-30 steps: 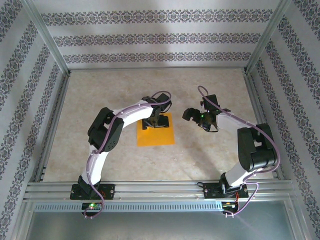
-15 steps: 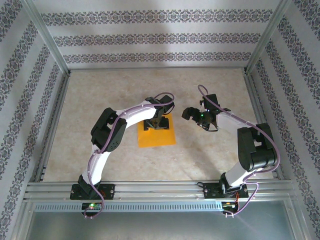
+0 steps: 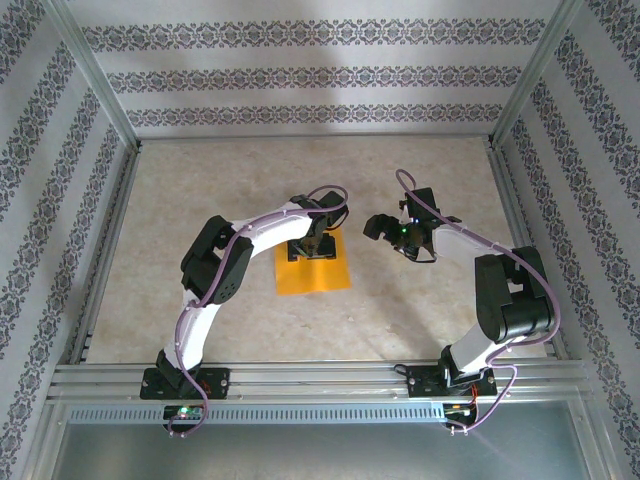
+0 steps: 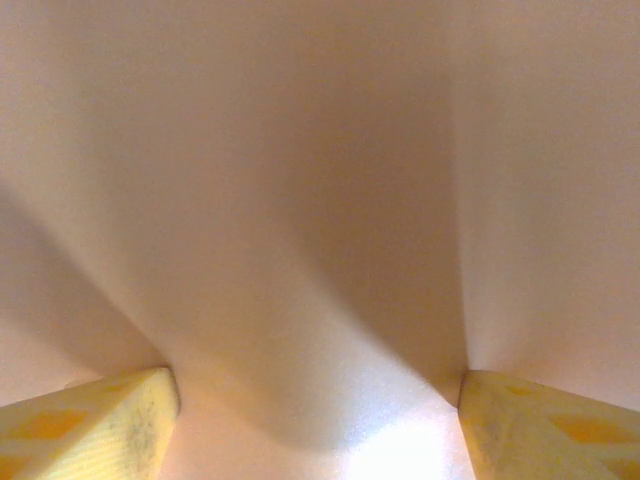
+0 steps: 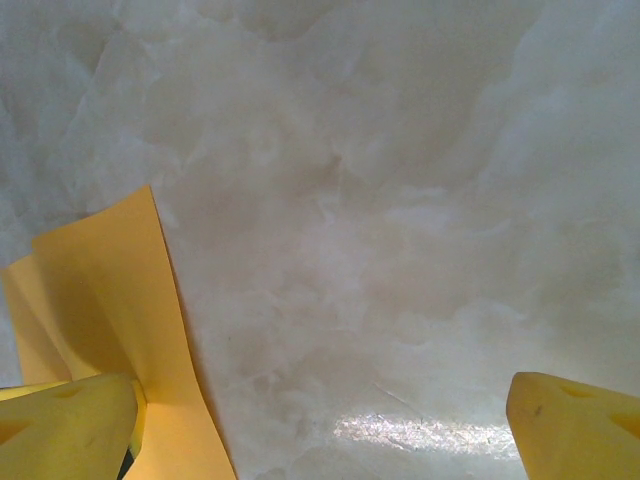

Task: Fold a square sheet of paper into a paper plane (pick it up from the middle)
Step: First fold the square sheet of paper in half at the center of the table.

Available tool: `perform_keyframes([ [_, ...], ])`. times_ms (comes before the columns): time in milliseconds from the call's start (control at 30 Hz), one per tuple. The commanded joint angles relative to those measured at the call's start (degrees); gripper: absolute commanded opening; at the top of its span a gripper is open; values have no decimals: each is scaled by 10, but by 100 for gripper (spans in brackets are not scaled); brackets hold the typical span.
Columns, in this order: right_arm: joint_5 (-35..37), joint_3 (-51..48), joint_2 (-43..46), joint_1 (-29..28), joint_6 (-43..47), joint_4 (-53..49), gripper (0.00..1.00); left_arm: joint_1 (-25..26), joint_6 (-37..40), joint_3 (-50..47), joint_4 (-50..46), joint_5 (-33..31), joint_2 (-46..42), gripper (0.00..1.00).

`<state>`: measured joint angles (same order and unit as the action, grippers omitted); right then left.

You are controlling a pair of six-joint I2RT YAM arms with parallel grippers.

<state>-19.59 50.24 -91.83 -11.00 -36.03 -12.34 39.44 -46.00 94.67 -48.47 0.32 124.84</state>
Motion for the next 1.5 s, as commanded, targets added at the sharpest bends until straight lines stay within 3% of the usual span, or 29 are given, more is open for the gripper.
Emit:
perform_keyframes([
  [0,-5,11,4,-2,-5,5,95,5,-13,-37,-15,-2,38,69],
  [200,-6,15,6,-2,-10,4,95,0,-3,-66,40,16,-24,47],
  [333,-14,19,9,-1,-13,10,95,-18,30,-110,123,92,-98,34],
  [567,-65,10,23,8,-18,54,95,-79,26,-234,333,299,-232,31],
  [733,-104,-2,23,7,-32,89,95,-121,-19,-300,449,370,-248,32],
  [1000,-135,-21,10,-14,-48,128,95,-155,31,-305,417,379,-185,35],
  [1267,-130,-19,-13,-51,-51,134,95,-163,104,-284,327,332,-156,34],
  [1467,-142,-3,-44,-79,-55,144,86,-165,119,-268,301,318,-143,32],
])
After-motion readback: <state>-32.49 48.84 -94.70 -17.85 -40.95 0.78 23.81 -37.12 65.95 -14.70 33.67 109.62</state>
